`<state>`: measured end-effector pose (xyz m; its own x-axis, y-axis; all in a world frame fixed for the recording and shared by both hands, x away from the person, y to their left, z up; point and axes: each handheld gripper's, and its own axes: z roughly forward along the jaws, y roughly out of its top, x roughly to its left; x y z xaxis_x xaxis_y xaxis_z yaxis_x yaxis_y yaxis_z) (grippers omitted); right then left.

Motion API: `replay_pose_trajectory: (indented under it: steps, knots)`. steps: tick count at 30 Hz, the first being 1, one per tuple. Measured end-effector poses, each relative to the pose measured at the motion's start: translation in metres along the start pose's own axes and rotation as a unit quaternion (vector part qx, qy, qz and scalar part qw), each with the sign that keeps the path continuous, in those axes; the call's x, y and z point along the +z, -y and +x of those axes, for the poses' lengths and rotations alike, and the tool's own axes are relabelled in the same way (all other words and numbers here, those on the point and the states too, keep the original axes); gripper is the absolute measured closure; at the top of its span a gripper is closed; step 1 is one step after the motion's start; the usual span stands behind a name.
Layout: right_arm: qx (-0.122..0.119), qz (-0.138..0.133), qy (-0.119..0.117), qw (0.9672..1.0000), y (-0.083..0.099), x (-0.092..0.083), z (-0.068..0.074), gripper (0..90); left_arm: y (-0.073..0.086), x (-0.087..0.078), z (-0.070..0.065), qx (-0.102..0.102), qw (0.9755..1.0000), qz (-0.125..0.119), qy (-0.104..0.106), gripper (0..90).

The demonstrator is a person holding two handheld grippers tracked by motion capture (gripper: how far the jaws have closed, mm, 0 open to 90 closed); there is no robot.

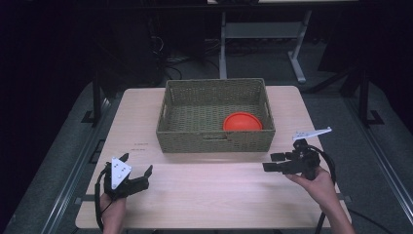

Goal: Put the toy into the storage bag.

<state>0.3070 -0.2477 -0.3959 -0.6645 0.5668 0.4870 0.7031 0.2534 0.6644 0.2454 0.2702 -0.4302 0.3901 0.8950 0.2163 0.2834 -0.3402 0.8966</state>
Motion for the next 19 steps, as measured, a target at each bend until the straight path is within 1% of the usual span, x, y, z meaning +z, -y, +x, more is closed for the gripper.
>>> replay_pose_trajectory:
  steps: [3,6,7,8,10,12,13,15,16,17,18,19]
  knots:
    - [0.007,0.002,0.001,1.0000,0.008,0.000,-0.004,27.0,0.000,0.000,0.000,-0.002,1.0000,0.001,0.000,12.7]
    - [0.015,0.002,-0.003,0.9999,0.016,0.000,-0.008,27.0,0.000,0.001,0.001,-0.002,1.0000,0.001,0.000,12.7]
    - [0.022,0.005,-0.004,0.9997,0.018,0.000,-0.008,27.0,0.000,0.001,0.000,-0.001,1.0000,0.001,0.000,12.7]
    - [0.022,0.005,-0.004,0.9997,0.018,0.000,-0.008,27.0,0.000,0.001,0.000,-0.001,1.0000,0.001,0.000,12.7]
    - [0.023,0.003,-0.006,0.9997,0.027,0.001,-0.010,27.0,0.000,0.001,-0.001,0.001,1.0000,0.000,0.001,12.7]
    - [0.025,0.005,-0.008,0.9996,0.029,0.000,-0.011,27.0,0.000,0.001,-0.001,0.001,1.0000,0.000,0.001,12.7]
    - [0.032,0.000,-0.008,0.9995,0.036,0.000,-0.013,26.9,0.000,0.001,0.000,0.001,1.0000,0.001,0.001,12.7]
    - [0.031,-0.006,-0.007,0.9995,0.043,0.001,-0.013,26.1,0.000,0.001,0.000,0.000,1.0000,0.003,0.002,12.7]
    - [0.037,-0.013,-0.009,0.9992,0.048,0.001,-0.011,26.0,0.000,0.001,0.000,0.000,1.0000,0.003,0.002,12.7]
    - [0.040,-0.027,-0.015,0.9987,0.054,0.001,-0.009,26.0,0.000,0.002,0.000,-0.001,1.0000,0.002,0.002,12.7]
    - [0.040,-0.027,-0.015,0.9987,0.054,0.001,-0.009,26.0,0.000,0.002,0.000,-0.001,1.0000,0.002,0.002,12.7]
    - [0.034,-0.054,-0.017,0.9978,0.071,0.002,-0.003,25.8,0.000,0.002,0.001,-0.002,1.0000,0.001,0.003,12.7]
